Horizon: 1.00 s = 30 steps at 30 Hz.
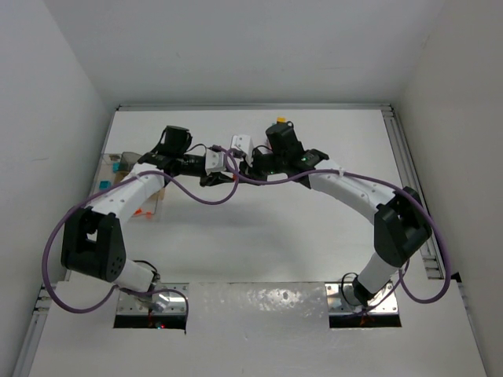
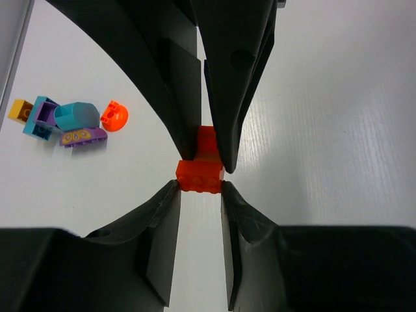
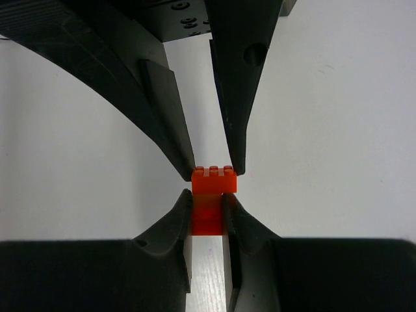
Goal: Sort the legos into containers by color
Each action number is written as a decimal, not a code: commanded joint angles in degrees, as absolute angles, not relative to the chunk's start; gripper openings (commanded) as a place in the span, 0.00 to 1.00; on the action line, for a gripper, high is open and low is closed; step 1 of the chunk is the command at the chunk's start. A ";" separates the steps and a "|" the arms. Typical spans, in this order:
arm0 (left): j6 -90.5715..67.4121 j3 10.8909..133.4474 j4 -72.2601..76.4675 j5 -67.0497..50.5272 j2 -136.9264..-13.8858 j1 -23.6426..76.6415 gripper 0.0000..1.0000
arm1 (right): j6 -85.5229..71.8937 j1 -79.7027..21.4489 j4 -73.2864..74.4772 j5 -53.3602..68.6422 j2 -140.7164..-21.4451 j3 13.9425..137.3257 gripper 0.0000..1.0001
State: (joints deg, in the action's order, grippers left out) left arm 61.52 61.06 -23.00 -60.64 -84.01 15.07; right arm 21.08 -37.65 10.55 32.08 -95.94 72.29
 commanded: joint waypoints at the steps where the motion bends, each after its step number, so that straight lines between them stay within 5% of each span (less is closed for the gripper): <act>1: 62.49 62.14 -21.45 -63.36 -84.37 15.56 0.24 | 21.97 -37.97 7.56 33.48 -93.52 71.98 0.00; 10: 62.66 61.87 -19.78 -64.69 -84.46 15.91 0.35 | 22.59 -38.06 7.73 34.54 -93.87 72.42 0.00; 14: 62.75 62.49 -19.60 -64.69 -84.81 15.91 0.24 | 23.03 -38.14 8.70 34.37 -93.87 72.60 0.00; 18: 65.13 63.10 -22.06 -64.95 -84.90 15.91 0.01 | 23.38 -38.14 8.88 33.84 -94.04 72.25 0.00; 30: 76.00 67.23 -38.03 -61.18 -85.25 10.38 0.00 | 27.60 -37.88 15.38 26.11 -93.87 66.02 0.00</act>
State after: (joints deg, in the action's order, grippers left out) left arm 69.82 63.88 -31.40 -61.36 -85.62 14.17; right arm 25.10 -38.61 8.97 30.48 -95.31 69.69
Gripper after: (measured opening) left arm 0.259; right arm 0.177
